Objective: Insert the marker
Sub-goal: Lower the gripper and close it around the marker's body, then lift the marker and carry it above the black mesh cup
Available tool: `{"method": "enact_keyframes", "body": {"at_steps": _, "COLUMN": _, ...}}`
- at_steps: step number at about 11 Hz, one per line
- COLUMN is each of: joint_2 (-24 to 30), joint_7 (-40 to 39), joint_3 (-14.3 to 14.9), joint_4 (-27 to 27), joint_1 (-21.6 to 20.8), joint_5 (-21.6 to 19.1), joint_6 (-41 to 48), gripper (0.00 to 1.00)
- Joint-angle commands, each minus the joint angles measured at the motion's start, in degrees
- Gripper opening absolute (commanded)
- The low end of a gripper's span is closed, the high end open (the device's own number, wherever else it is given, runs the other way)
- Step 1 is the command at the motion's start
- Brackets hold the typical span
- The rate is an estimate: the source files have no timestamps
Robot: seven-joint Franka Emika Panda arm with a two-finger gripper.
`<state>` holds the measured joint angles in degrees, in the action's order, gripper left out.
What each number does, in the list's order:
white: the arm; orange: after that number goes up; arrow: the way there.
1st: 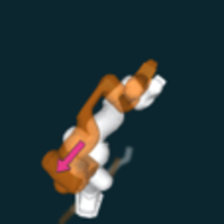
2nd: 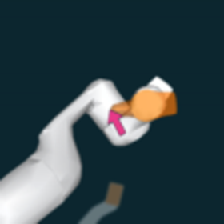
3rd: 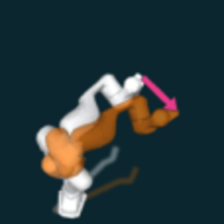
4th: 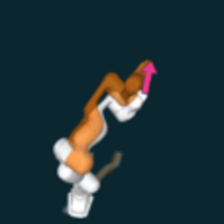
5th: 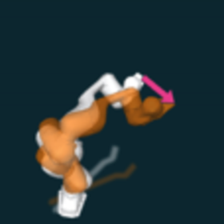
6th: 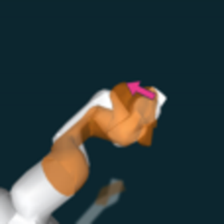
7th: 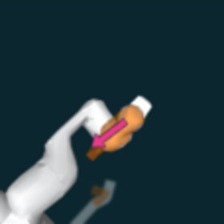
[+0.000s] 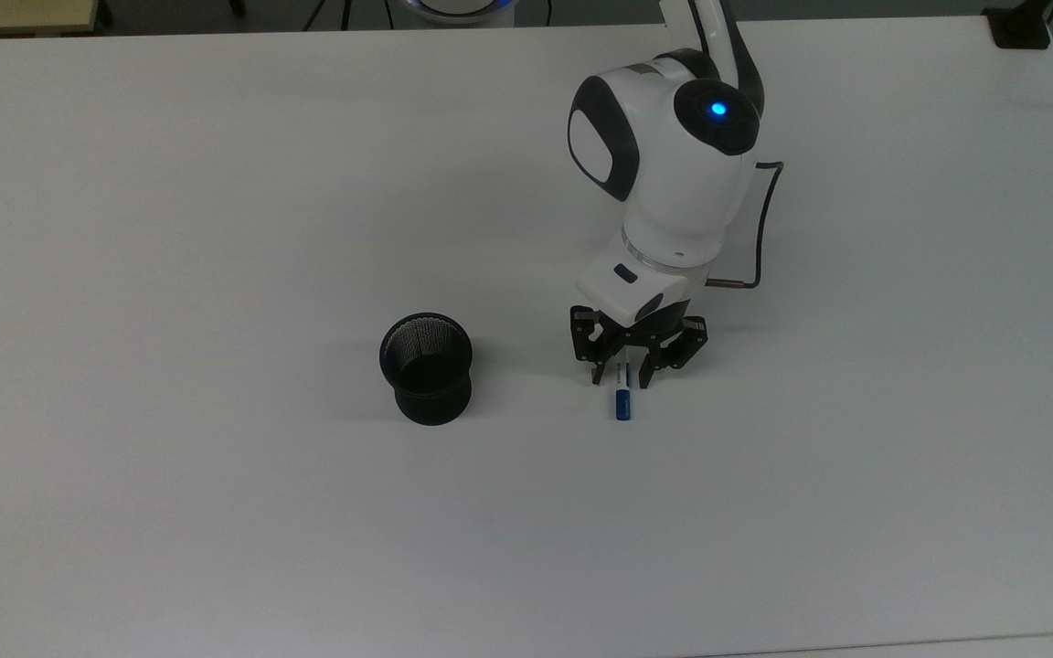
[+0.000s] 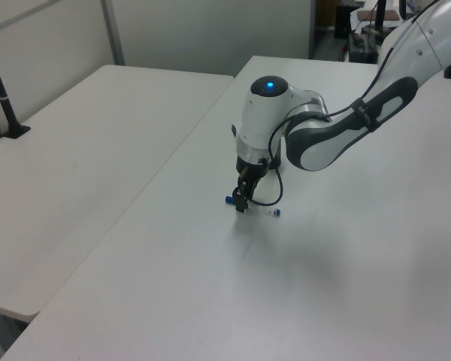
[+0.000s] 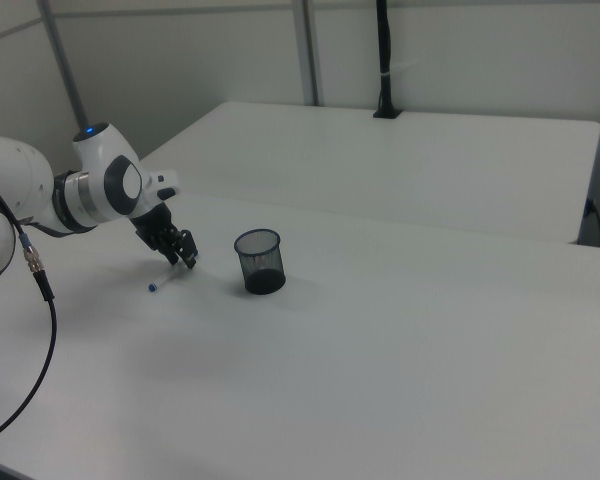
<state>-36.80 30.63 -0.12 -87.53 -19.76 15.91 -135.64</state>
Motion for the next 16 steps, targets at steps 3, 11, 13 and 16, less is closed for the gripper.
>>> {"method": "enact_keyframes", "body": {"at_steps": 3, "joint_2": -2.75, "joint_7": 4.18, "joint_3": 0.83, "joint_4": 1.22, "joint_1": -0.55, "joint_5": 4.21, "joint_6": -3.31, "gripper": 0.23}}
{"method": "enact_keyframes", "body": {"at_steps": 11, "joint_2": 6.63, "joint_7": 3.91, "joint_3": 1.35, "joint_4": 0.88, "joint_1": 2.69, "joint_5": 4.39, "joint_6": -3.05, "gripper": 0.17}}
{"method": "enact_keyframes", "body": {"at_steps": 13, "joint_2": 12.59, "joint_7": 4.09, "joint_3": 1.27, "joint_4": -2.18, "joint_1": 5.06, "joint_5": 6.23, "joint_6": -3.05, "gripper": 0.17}}
{"method": "enact_keyframes", "body": {"at_steps": 16, "joint_2": 20.51, "joint_7": 4.26, "joint_3": 1.27, "joint_4": -8.51, "joint_1": 7.88, "joint_5": 10.0, "joint_6": -4.1, "gripper": 0.17}}
